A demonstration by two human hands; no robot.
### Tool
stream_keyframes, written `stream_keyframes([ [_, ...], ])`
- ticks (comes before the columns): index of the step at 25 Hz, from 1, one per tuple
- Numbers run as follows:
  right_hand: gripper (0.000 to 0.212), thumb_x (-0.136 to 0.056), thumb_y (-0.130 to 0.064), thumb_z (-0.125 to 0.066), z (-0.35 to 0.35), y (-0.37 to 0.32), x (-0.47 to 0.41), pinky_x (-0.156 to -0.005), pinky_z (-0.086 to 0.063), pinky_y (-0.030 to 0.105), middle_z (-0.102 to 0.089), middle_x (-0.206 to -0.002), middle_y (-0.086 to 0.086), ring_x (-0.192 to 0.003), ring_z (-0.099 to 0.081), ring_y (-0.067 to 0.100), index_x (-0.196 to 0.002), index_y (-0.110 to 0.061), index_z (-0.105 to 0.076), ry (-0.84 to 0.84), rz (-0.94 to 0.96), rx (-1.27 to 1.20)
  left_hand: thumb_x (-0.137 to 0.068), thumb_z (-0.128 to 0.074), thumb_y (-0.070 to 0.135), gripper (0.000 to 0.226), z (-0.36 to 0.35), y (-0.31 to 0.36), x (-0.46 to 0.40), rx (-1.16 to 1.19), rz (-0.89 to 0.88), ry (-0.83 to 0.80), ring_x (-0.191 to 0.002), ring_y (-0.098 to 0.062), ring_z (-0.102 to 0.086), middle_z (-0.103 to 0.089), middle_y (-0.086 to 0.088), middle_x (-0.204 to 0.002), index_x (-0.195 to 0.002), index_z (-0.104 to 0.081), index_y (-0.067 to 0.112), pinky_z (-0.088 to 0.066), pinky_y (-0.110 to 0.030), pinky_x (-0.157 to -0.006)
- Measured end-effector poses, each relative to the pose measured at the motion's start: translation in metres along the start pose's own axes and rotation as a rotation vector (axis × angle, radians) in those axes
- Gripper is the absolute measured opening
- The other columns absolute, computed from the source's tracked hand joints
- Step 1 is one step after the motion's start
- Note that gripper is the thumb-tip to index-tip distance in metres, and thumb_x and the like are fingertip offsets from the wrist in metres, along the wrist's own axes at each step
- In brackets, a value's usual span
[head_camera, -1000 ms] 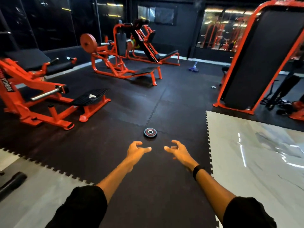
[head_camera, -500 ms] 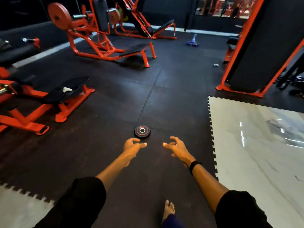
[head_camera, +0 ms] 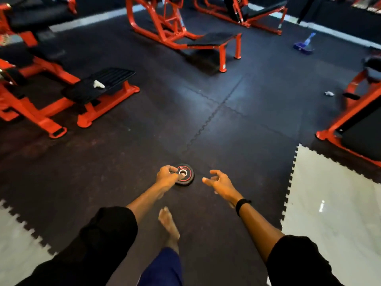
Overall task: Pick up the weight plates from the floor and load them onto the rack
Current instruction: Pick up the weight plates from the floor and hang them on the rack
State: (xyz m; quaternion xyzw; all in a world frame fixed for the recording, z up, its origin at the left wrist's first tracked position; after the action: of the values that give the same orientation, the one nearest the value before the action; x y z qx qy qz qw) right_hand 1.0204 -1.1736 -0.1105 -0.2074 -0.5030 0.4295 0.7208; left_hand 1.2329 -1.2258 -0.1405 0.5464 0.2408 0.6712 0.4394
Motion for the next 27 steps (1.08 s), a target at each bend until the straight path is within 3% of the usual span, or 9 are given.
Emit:
stream_keyframes([
  [9,0.06,-0.086,-0.034,-0.073,-0.007,-0.013,-0.251,-0.104,-0.047,0.045,-0.059,-0.13,0.014,-0.119,-0.059,0.024,-0.136,-0.012,-0.049,-0.106,-0.26,-0.016,-0.077,-0.082,0.012,0.037,-0.033,-0.021,-0.25,0.039,0.32,0.023,-0.081,-0.02,-0.055,-0.063,-0.013,-0.085,-0.108,-0.068,-0.001,-0.041,-0.028,-0.072],
  [12,0.056,-0.088,-0.029,-0.072,-0.008,-0.005,-0.326,-0.104,-0.046,0.043,-0.058,-0.13,0.013,-0.122,-0.057,0.024,-0.136,-0.011,-0.05,-0.076,-0.341,-0.059,-0.078,-0.08,0.007,0.039,-0.044,-0.041,-0.303,-0.017,0.418,0.027,-0.088,-0.021,-0.06,-0.07,-0.022,-0.104,-0.112,-0.066,-0.004,-0.044,-0.029,-0.077],
  [15,0.054,-0.087,-0.027,-0.073,-0.027,0.049,-0.406,-0.1,-0.046,0.039,-0.061,-0.127,0.012,-0.119,-0.058,0.025,-0.135,-0.01,-0.052,-0.08,-0.446,-0.05,-0.079,-0.079,0.007,0.051,-0.069,-0.088,-0.367,-0.072,0.497,-0.003,-0.1,-0.029,-0.064,-0.065,-0.02,-0.108,-0.124,-0.057,-0.001,-0.048,-0.033,-0.085],
  [17,0.057,-0.086,-0.028,-0.074,-0.053,0.108,-0.461,-0.096,-0.046,0.021,-0.063,-0.124,0.006,-0.117,-0.059,0.02,-0.136,-0.009,-0.052,-0.108,-0.493,-0.024,-0.079,-0.08,0.008,0.059,-0.085,-0.137,-0.418,-0.112,0.515,0.014,-0.108,-0.03,-0.062,-0.061,-0.015,-0.111,-0.131,-0.052,0.002,-0.047,-0.033,-0.087],
  [19,0.052,-0.09,-0.026,-0.069,-0.078,0.168,-0.513,-0.075,-0.027,-0.01,-0.055,-0.12,-0.005,-0.112,-0.049,0.009,-0.136,-0.01,-0.05,-0.129,-0.5,-0.008,-0.079,-0.08,0.012,0.065,-0.105,-0.192,-0.47,-0.163,0.524,0.016,-0.117,-0.028,-0.059,-0.061,-0.015,-0.124,-0.136,-0.049,0.006,-0.043,-0.029,-0.09],
  [20,0.052,-0.092,-0.025,-0.067,-0.088,0.19,-0.54,-0.07,-0.022,-0.014,-0.05,-0.121,-0.008,-0.111,-0.043,0.006,-0.138,-0.011,-0.048,-0.137,-0.506,0.003,-0.079,-0.08,0.014,0.068,-0.114,-0.217,-0.492,-0.175,0.534,0.003,-0.121,-0.026,-0.057,-0.059,-0.013,-0.13,-0.138,-0.048,0.007,-0.042,-0.028,-0.092],
  [21,0.053,-0.091,-0.025,-0.068,-0.103,0.218,-0.57,-0.079,-0.024,-0.013,-0.05,-0.126,-0.009,-0.115,-0.044,0.007,-0.138,-0.012,-0.047,-0.154,-0.511,0.006,-0.079,-0.08,0.016,0.07,-0.127,-0.25,-0.517,-0.176,0.559,-0.005,-0.124,-0.025,-0.055,-0.057,-0.013,-0.135,-0.14,-0.046,0.007,-0.041,-0.028,-0.096],
  [24,0.072,-0.077,-0.03,-0.077,-0.156,0.306,-0.649,-0.111,-0.04,0.036,-0.059,-0.135,0.005,-0.125,-0.055,0.022,-0.14,-0.017,-0.046,-0.163,-0.514,-0.013,-0.078,-0.081,0.023,0.078,-0.159,-0.344,-0.579,-0.167,0.673,0.028,-0.132,-0.025,-0.049,-0.05,-0.013,-0.144,-0.144,-0.041,0.009,-0.039,-0.031,-0.108],
  [27,0.095,-0.077,-0.031,-0.078,-0.196,0.363,-0.691,-0.12,-0.027,0.042,-0.035,-0.156,0.012,-0.144,-0.033,0.024,-0.153,-0.015,-0.023,-0.185,-0.545,-0.002,-0.077,-0.081,0.028,0.084,-0.194,-0.401,-0.621,-0.105,0.717,0.101,-0.134,-0.026,-0.048,-0.049,-0.012,-0.145,-0.147,-0.038,0.008,-0.039,-0.034,-0.11],
])
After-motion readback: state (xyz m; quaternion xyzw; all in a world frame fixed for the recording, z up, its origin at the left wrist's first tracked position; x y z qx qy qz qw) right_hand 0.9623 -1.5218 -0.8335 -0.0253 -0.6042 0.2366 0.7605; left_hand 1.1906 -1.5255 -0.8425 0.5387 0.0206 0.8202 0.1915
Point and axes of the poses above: each hand's wrist, its own x-axis away from the middle knuckle, its own z-axis out of the back of the hand, y = z × x, the point moved 10 cm from there along -x, towards the middle knuckle
